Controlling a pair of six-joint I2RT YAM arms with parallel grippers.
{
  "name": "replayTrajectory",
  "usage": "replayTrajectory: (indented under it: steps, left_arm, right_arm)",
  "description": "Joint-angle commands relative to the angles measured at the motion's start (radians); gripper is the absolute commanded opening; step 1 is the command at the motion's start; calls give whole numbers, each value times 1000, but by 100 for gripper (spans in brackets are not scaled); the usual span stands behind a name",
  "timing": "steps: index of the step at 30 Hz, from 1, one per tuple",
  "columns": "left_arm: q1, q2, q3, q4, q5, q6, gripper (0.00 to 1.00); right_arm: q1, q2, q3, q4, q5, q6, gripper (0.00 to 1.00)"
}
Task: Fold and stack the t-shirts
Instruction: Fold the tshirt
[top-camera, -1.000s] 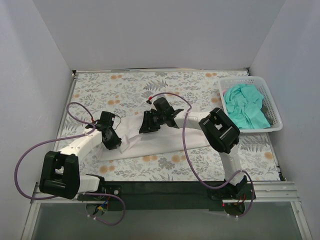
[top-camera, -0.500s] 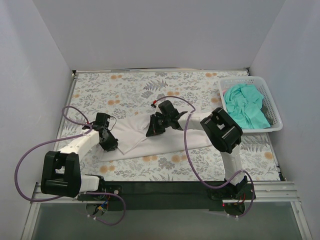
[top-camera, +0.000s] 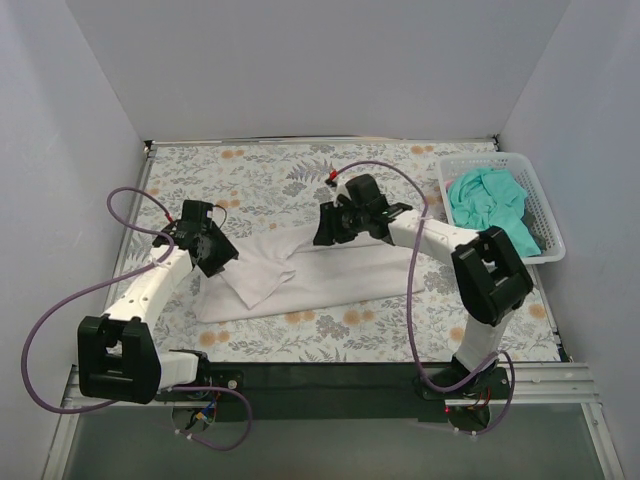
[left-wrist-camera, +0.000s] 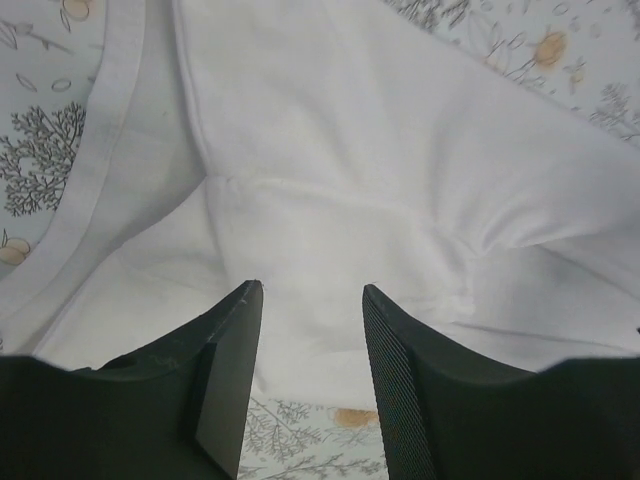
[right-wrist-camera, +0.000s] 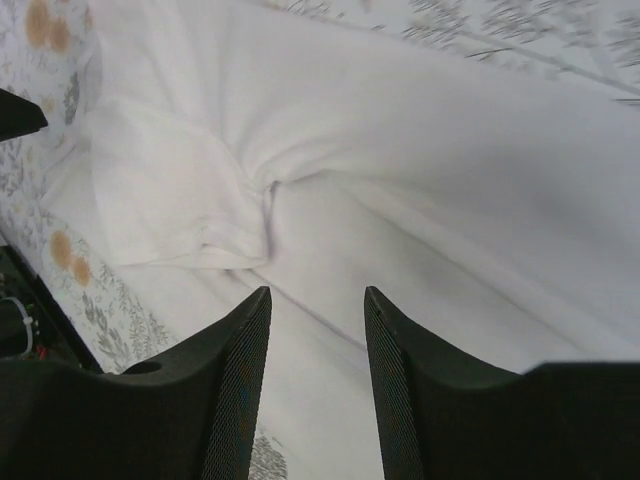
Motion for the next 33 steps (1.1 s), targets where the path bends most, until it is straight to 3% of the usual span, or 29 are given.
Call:
replayTrajectory:
  steps: [1,5,11,20,33]
  left_arm:
    - [5,-26,48,33,-63,-15,43]
    - [5,10,73,53,-68,-15,42]
    - [11,57,45,106,-106,-25,42]
    - [101,246,33,214,-148,-38,35]
    - [204,476,143,251,-146,-11,25]
  right_arm:
    - [-106,-92,-43,-65,64,-108,42]
    - [-253,-115,-75,-74,47,-132,42]
    - [-367,-99,-89,-71,72,-134,40]
    - [-464,-13,-126,-55,129,-105,30]
    - [-513,-53,-238,-58,330,-79,30]
